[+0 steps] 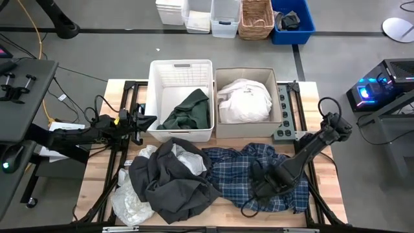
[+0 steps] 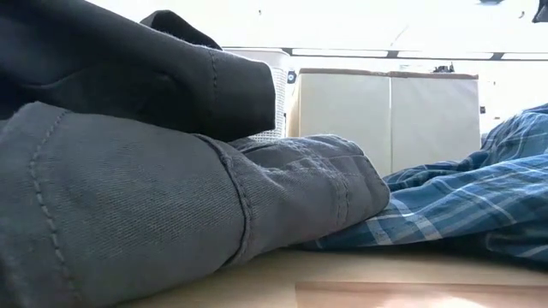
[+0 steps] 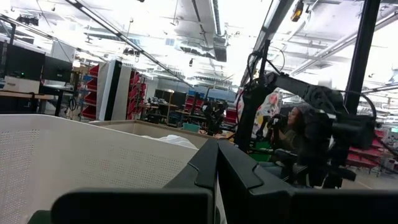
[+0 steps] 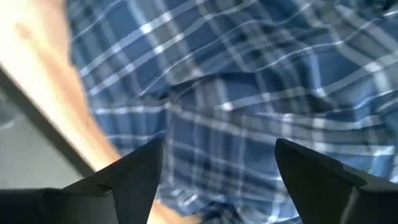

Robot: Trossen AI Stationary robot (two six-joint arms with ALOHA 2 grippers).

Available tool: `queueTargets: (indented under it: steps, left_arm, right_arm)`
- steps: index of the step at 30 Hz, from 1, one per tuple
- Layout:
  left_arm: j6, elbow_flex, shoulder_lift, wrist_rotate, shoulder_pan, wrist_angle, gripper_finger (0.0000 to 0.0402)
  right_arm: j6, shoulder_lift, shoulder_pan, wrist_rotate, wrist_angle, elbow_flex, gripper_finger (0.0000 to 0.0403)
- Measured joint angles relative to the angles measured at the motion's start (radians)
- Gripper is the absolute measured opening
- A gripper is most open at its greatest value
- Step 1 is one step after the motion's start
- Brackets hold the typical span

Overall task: Sort clothes
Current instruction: Put the blue shirt into the white bin

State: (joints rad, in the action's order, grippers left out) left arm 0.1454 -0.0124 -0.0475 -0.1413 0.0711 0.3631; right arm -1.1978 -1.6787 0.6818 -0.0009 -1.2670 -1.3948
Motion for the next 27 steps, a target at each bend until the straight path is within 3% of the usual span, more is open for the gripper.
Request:
queueTargets:
  steps: [8,14,18,22,25,27]
  left_arm:
    - [0.000,0.000,0.000,0.000,0.000,0.000,0.0000]
    - [0.000,0.000,0.000,0.000,0.000,0.000,0.0000]
    - [0.000,0.000,0.000,0.000,0.000,0.000,0.0000]
    - [0.000,0.000,0.000,0.000,0.000,0.000,0.0000]
    - [0.000,0.000,0.000,0.000,0.000,0.000,0.0000]
    - [0.000,0.000,0.000,-0.001,0.000,0.000,0.0000]
  right_arm:
    - [0.033,0.000,-0.027,-0.008,0.017,0.102,0.0307]
    - [0.057,0.000,-0.087,-0.021,0.264,0.295,0.0307]
    - [-0.014,0.001,-0.135,-0.039,0.467,0.452,0.0307]
    - [-0.092,0.012,-0.155,-0.045,0.564,0.540,0.0305]
    - [-0.131,0.016,-0.155,-0.030,0.573,0.563,0.0279]
    - [-0.148,0.016,-0.145,-0.002,0.553,0.567,0.0232]
